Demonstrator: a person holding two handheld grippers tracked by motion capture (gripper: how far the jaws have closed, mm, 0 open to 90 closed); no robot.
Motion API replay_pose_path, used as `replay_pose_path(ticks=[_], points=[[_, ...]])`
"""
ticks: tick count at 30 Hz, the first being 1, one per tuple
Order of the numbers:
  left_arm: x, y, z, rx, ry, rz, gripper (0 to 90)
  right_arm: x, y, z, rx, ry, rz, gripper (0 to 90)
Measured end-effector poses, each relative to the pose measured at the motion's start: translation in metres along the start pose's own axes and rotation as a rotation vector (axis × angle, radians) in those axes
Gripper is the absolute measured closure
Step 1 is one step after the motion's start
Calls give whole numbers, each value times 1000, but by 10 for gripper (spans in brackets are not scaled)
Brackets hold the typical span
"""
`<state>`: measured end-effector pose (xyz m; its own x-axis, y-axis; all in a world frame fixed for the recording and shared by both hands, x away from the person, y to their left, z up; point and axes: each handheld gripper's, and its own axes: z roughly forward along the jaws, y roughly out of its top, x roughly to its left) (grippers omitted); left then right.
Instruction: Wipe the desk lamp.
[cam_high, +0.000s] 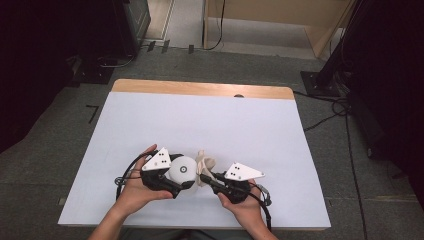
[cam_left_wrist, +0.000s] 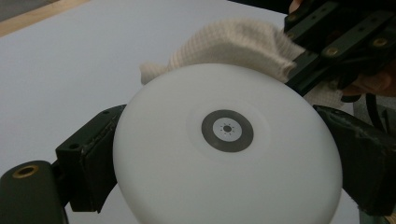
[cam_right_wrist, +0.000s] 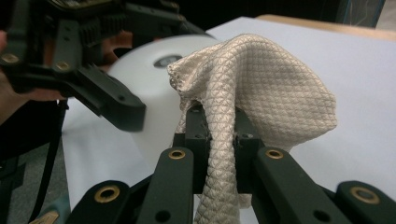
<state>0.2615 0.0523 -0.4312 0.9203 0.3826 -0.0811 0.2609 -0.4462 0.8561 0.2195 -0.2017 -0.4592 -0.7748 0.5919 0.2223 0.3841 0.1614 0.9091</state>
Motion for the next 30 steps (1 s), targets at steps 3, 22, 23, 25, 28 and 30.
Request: replay_pose_path(ticks=[3, 22, 23, 25, 28, 30], points=[[0, 0, 0, 0, 1, 1, 80, -4, -12, 9, 66, -8, 21, 817], [-25, 17, -2, 96, 193, -116, 11, -9, -23, 12, 119, -19, 44, 813], [-27, 17, -1, 101, 211, -122, 7, -9, -22, 12, 118, -19, 45, 813], [-30, 17, 0, 111, 247, -128, 0, -10, -23, 11, 115, -23, 43, 813], [-33, 16, 4, 138, 314, -122, 0, -11, -23, 11, 117, -29, 46, 811], [-34, 15, 7, 164, 316, -116, 0, -10, -24, 12, 121, -30, 47, 811]])
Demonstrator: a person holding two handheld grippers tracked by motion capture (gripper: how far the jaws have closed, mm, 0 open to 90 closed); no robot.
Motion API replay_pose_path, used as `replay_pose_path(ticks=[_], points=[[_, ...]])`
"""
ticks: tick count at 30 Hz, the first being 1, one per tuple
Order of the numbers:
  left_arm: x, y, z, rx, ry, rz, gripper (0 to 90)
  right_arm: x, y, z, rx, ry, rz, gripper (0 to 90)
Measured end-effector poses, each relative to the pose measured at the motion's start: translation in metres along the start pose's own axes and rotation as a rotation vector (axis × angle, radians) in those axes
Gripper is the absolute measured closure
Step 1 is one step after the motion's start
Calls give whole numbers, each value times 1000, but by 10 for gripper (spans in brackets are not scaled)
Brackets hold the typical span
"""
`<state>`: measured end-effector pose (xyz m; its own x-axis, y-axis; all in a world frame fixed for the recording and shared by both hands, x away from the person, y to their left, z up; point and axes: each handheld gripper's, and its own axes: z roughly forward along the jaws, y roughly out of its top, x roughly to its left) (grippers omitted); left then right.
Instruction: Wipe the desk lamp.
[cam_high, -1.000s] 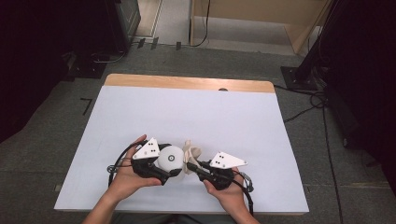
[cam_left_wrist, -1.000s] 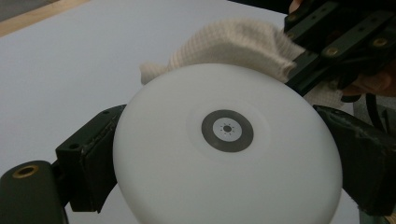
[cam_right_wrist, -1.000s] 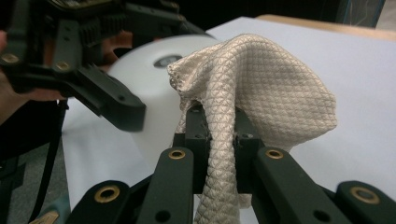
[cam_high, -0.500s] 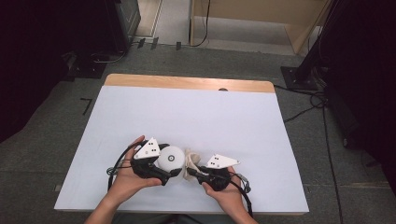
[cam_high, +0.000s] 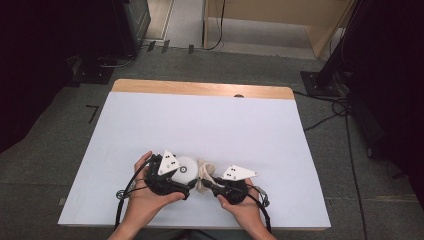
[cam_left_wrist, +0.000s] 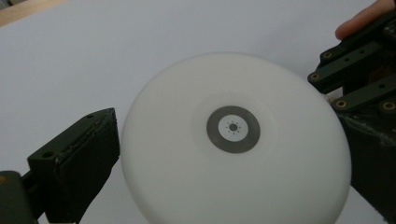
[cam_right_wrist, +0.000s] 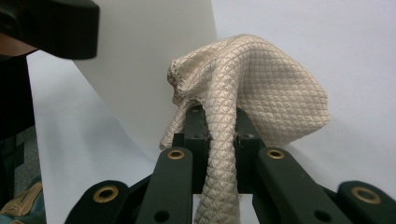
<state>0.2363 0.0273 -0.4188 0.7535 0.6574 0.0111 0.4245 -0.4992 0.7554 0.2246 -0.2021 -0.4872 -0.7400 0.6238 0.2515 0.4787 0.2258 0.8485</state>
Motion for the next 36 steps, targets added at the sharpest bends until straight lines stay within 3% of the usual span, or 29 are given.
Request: replay_pose_path(ticks=[3, 7, 14, 20, 22, 27, 36], points=[[1, -1, 0, -12, -17, -2, 84, 0, 0, 1, -4, -3, -5, 811], [5, -2, 0, -24, -37, 2, 86, 0, 0, -1, -4, -4, -4, 811], [15, -4, 2, -53, -119, 96, 88, -2, 2, -3, -24, -3, -4, 811], [29, -3, 4, -60, -244, 199, 89, -3, 5, -7, -48, -4, -6, 812], [34, -5, 6, -88, -295, 241, 89, -4, 5, -8, -56, -5, -13, 812], [43, -10, 10, -155, -375, 280, 89, 1, 9, -13, -92, 4, -27, 813], [44, -13, 13, -188, -384, 271, 89, 17, 23, -26, -203, 6, -103, 815]])
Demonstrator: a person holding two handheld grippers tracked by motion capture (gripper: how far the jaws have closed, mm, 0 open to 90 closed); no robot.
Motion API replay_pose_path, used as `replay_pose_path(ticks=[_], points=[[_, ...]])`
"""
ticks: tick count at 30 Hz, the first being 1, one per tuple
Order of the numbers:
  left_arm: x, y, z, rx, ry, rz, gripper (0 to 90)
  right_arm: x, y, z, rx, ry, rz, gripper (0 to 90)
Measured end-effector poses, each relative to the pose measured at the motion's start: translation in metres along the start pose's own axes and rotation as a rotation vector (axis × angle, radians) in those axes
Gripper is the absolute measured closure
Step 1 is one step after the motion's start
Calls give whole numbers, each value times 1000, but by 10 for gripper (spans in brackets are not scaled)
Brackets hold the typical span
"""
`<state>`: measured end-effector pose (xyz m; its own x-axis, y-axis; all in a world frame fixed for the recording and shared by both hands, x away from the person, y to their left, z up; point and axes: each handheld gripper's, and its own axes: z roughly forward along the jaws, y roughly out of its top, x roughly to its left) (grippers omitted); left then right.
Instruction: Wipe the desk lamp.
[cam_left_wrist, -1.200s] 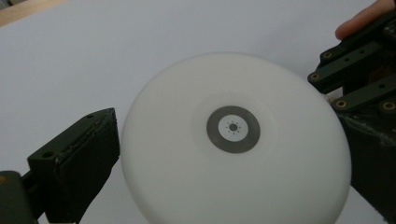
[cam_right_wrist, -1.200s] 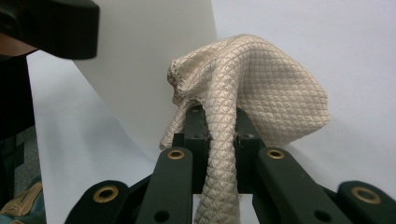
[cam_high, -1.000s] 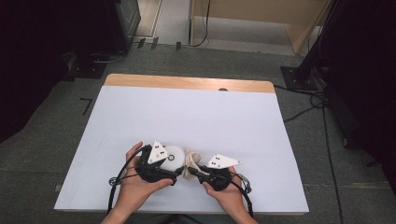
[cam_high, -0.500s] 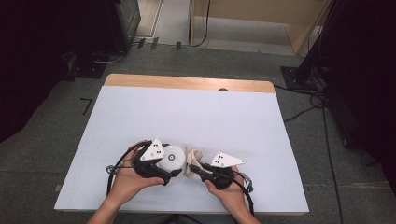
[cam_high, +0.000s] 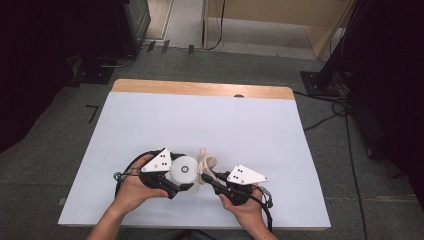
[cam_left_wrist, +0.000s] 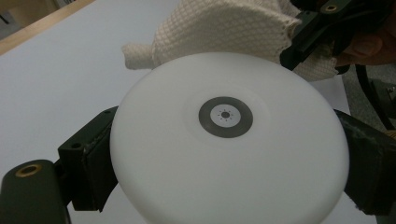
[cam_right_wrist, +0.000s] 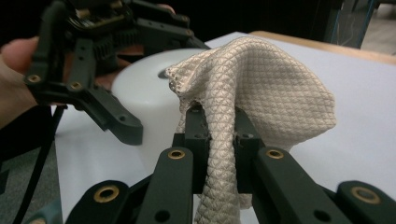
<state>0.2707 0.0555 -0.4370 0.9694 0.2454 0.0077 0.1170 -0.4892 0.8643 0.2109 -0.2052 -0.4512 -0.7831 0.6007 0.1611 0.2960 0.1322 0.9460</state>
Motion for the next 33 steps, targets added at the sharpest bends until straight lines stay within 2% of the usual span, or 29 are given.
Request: replay_pose_path(ticks=[4, 16, 22, 26, 31, 33], points=[[0, -1, 1, -9, 2, -5, 89, -1, -1, 1, 4, 9, 3, 814], [-1, -2, 2, -16, 13, -16, 88, -11, -31, 19, 173, 8, 76, 813], [-2, -2, 2, -22, 32, -32, 88, -12, -32, 22, 199, -9, 73, 813], [-3, -2, 2, -24, 39, -37, 88, -9, -25, 17, 164, -11, 67, 813], [-4, -2, 2, -23, 45, -36, 88, 2, -2, 3, 61, -10, 22, 814], [-4, -2, 3, -24, 53, -42, 88, 5, 1, 0, 44, -6, 14, 813]])
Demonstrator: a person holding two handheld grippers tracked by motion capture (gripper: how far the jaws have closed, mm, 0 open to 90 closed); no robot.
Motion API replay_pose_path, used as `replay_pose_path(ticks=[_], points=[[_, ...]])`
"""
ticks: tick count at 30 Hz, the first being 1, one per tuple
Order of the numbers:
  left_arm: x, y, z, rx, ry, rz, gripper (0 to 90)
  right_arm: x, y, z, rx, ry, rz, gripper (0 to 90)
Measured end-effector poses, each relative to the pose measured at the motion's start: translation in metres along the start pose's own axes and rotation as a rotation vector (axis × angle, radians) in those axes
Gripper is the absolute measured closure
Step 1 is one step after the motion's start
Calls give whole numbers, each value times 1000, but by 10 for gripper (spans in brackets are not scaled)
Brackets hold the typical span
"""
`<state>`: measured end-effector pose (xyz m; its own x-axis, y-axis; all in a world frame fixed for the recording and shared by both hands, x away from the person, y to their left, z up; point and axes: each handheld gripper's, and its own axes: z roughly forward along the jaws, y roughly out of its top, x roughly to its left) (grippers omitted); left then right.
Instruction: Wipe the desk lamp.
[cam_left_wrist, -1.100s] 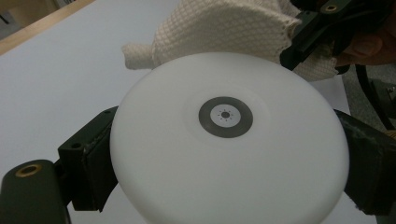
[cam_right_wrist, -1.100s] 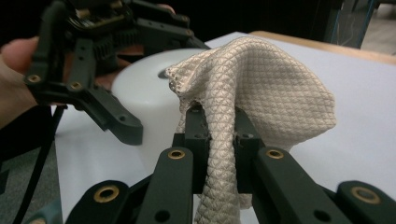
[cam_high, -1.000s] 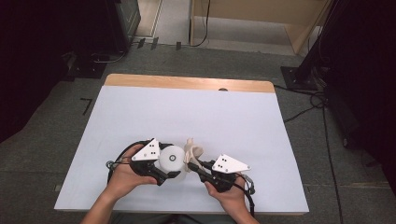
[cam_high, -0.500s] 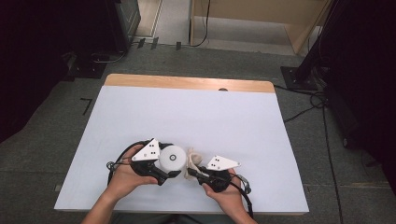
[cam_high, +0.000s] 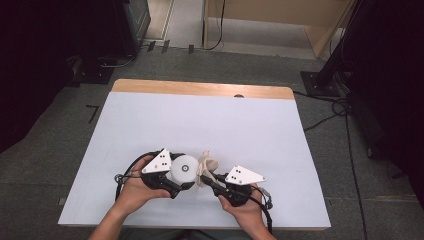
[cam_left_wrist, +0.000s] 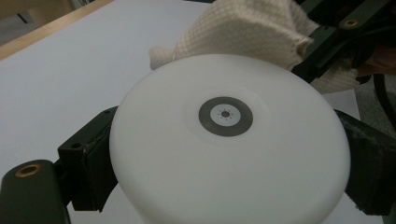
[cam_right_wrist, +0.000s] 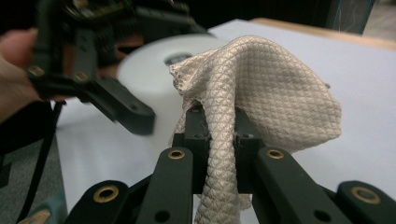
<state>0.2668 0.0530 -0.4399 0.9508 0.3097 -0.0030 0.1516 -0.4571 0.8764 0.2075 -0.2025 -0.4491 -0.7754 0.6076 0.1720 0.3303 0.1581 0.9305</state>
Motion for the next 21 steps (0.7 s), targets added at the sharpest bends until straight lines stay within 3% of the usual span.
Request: replay_pose_path(ticks=[4, 11, 15, 21], points=[[-2, -2, 1, -21, 28, -22, 88, -1, -6, 3, 25, 2, 7, 813], [-2, -2, 1, -21, 39, -21, 88, -12, -34, 24, 209, 15, 83, 810], [-1, -2, 1, -22, 57, -30, 88, -14, -35, 26, 210, 13, 88, 812], [1, -2, 2, -28, 84, -50, 88, -11, -16, 17, 108, 2, 64, 815]])
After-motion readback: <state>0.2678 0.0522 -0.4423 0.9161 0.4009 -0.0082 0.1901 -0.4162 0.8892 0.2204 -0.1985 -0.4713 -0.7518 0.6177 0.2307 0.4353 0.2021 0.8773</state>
